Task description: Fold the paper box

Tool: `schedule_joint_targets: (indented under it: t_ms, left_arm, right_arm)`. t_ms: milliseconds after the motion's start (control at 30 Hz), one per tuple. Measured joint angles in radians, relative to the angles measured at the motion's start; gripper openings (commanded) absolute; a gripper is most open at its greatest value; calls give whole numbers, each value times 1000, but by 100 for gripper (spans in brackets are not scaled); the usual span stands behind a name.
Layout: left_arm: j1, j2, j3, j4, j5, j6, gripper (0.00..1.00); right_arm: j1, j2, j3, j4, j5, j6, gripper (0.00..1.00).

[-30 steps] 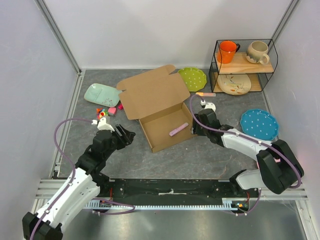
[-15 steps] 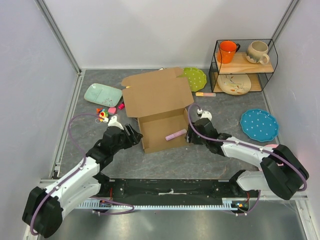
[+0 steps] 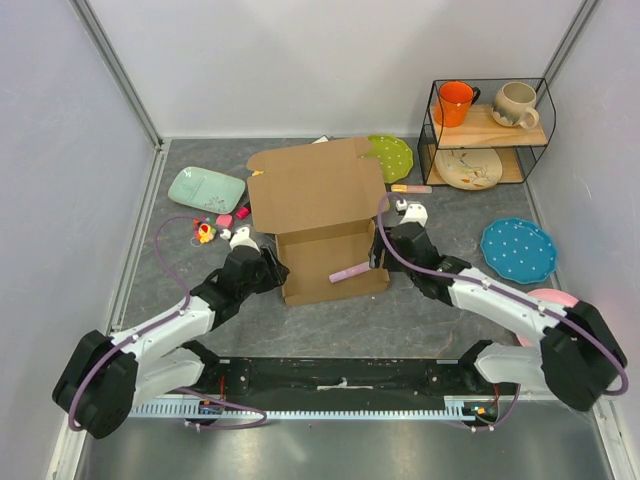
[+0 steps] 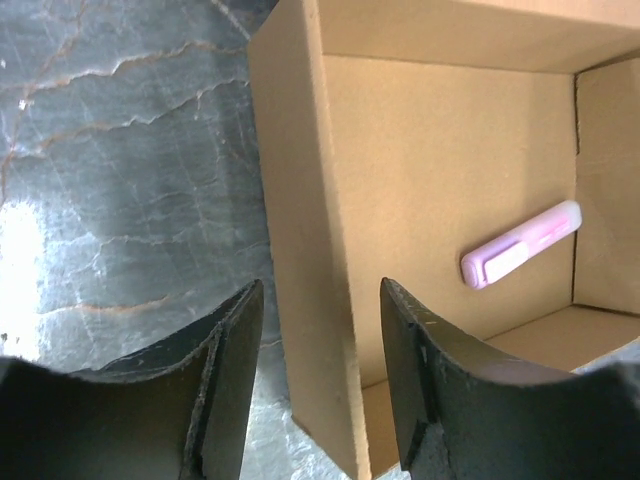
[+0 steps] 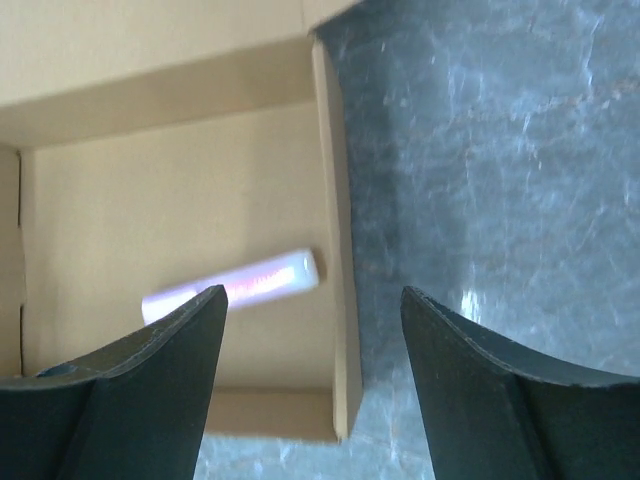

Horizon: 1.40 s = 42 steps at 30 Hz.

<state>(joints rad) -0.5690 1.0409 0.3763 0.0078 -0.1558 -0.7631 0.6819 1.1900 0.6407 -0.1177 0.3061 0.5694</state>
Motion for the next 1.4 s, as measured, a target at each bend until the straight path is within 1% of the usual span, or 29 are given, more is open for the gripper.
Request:
schedule_joint_targets:
  t_ms: [100, 233, 333, 367, 433, 467, 533, 567, 633, 800, 933, 1033, 1067, 1167, 1300, 1333, 1367, 1400]
  left_arm:
    - [-1, 15, 3, 40, -11, 11, 51]
    - [-24, 57, 3, 110, -26, 32, 48]
    - [-58, 108, 5, 154, -32, 53, 46]
    - [-74, 132, 7, 166, -35, 59, 45]
    - [-110, 177, 14, 182, -51, 74, 44]
    - [-124, 191, 17, 185, -54, 77, 43]
    - [-152, 212, 26, 204, -72, 85, 42]
    - [-161, 219, 29, 212, -76, 88, 41]
    - [-171, 226, 29, 227, -82, 93, 41]
    - [-176, 230, 29, 241, -90, 105, 40]
    - [-179, 227, 29, 240, -92, 110, 42]
    - [-180, 193, 29, 224, -100, 114, 52]
    - [-182, 173, 29, 216, -103, 116, 57]
    - [-184, 109, 43, 180, -119, 130, 66]
    - [-177, 38, 140, 88, -150, 163, 72]
    - [-168, 21, 169, 74, -149, 174, 73]
    - [-151, 5, 199, 62, -142, 186, 76]
    - [-126, -6, 232, 47, -126, 198, 77]
  right_arm:
    - [-32, 84, 41, 51, 2, -36, 75]
    - [-64, 201, 48, 90, 0, -69, 71]
    - [-80, 245, 48, 106, -2, -77, 63]
    - [-84, 249, 45, 113, -3, -78, 58]
    - [-87, 247, 32, 135, -3, -80, 51]
    - [-89, 246, 26, 143, -4, -80, 45]
    - [-90, 236, 0, 162, -7, -79, 39]
    - [-90, 227, -16, 167, -12, -76, 33]
    - [-90, 204, -55, 175, -15, -71, 29]
    - [-86, 122, -160, 179, -32, -41, 29]
    - [-68, 45, -207, 158, -42, -13, 30]
    - [-62, -2, -224, 141, -45, 4, 31]
    - [-62, -13, -225, 138, -44, 8, 31]
    - [-62, -27, -225, 131, -45, 15, 33]
    - [-62, -33, -227, 122, -47, 24, 38]
    - [-62, -33, -227, 122, -48, 27, 41]
    - [-62, -33, -228, 120, -48, 29, 42]
    - [-62, -33, -228, 118, -49, 29, 42]
